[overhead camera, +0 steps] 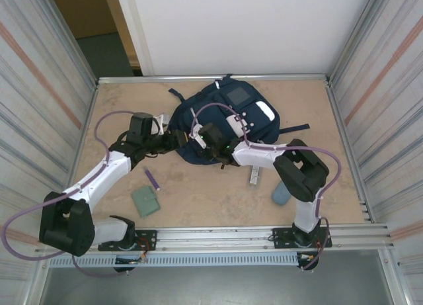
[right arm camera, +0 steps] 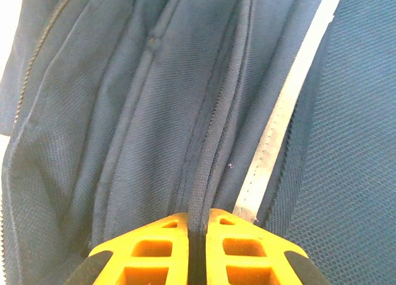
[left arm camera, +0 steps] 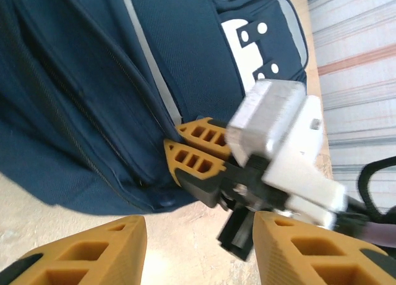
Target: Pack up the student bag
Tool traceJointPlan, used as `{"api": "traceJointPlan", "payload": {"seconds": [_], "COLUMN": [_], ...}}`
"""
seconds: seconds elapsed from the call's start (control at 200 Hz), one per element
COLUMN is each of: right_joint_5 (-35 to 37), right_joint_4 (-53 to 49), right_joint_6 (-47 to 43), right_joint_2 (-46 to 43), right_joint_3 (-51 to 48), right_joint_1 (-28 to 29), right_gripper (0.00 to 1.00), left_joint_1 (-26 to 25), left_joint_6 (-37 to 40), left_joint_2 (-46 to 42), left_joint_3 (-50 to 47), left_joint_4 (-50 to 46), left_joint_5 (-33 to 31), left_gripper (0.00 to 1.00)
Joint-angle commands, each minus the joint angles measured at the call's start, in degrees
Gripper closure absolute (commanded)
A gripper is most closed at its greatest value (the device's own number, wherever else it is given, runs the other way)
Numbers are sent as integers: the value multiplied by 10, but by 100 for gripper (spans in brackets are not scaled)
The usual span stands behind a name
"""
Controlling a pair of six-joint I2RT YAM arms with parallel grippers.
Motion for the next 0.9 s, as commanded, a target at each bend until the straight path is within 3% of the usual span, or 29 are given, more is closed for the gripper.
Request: {"api": "traceJointPlan", "payload": {"seconds": [0.0,0.115,0.341,0.456,0.566,0.707,0.897], "right_joint_5": [-72,-111,-183,-241,-303,-329,-361], "right_joint_4": [24,10,-47,-77,-103,-135,-168], "right_joint_6": [9,23,42,71,96,121,147], "right_joint_2": [-70,-101,-130,-131,-123,-108,-89], "right_joint_3": [-3,-6,9,29,54,86,117], "right_joint_1": [-16,-37,-84,-114,-128,-129,-134], "right_gripper": [100,100,100,100,100,100,100], "left_joint_1": [0,-28,-132,-159,-168,-178,-236], "left_joint_6": [45,93,231,257,225,137,41], "left_joint_2": [5,30,52,66,91,119,124], "left_joint_3": [-11,-12,9,18,35,40,38], "left_joint_4": [66,100,99,94,87,100,85], "left_joint_5": [29,26,-46,-82,-106,-136,-269], "left_gripper": [54,55,56,54,53,55,52]}}
